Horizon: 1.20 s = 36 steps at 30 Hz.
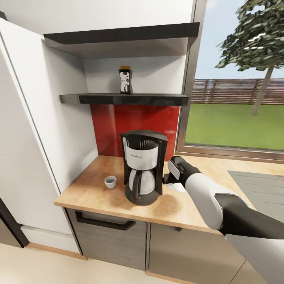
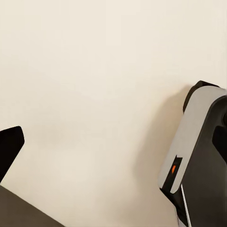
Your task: Set up a coffee station on the kitchen countertop: keep the coffee maker on the countertop, move the bottle of coffee from the kitchen shelf to the counter next to the coffee maker, place a paper coffee filter on top of the coffee maker, put the saucer next to the coffee maker with the coffee cup on the saucer, and place the electric kettle next to the coffee maker.
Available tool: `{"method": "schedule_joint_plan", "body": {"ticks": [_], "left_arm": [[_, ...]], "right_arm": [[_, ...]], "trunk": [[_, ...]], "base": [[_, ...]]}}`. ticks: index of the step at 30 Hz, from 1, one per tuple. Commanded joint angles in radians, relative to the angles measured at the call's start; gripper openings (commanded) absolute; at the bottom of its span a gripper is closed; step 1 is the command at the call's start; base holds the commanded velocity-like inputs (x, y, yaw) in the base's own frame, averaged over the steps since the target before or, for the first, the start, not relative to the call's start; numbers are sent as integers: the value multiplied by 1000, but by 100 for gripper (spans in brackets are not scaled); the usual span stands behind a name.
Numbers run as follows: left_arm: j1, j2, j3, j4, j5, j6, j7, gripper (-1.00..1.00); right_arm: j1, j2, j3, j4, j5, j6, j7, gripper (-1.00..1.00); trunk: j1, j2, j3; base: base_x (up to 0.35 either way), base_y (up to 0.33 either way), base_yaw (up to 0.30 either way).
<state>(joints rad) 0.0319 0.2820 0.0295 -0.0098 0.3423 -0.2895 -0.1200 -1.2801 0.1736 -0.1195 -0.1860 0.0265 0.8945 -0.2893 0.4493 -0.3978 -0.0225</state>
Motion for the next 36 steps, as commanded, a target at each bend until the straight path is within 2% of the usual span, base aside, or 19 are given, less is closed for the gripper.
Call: {"method": "schedule_joint_plan", "body": {"ticks": [1, 10, 24, 36], "left_arm": [[0, 0, 3, -1, 7, 0, -7, 100], [0, 0, 1, -1, 7, 0, -7, 100], [0, 0, 3, -1, 6, -2, -7, 100], [0, 2, 1, -1, 10, 1, -7, 100]], "right_arm": [[-1, 1, -8, -1, 3, 3, -6, -100], [-1, 1, -8, -1, 3, 3, -5, -100], [-1, 1, -8, 0, 3, 3, -6, -100], [-1, 1, -9, 15, -4, -24, -4, -100]], "trunk": [[1, -2, -2], [1, -2, -2], [1, -2, -2], [47, -86, -40]], "base": [[0, 0, 0], [0, -120, 0], [0, -7, 0], [0, 0, 0]]}}
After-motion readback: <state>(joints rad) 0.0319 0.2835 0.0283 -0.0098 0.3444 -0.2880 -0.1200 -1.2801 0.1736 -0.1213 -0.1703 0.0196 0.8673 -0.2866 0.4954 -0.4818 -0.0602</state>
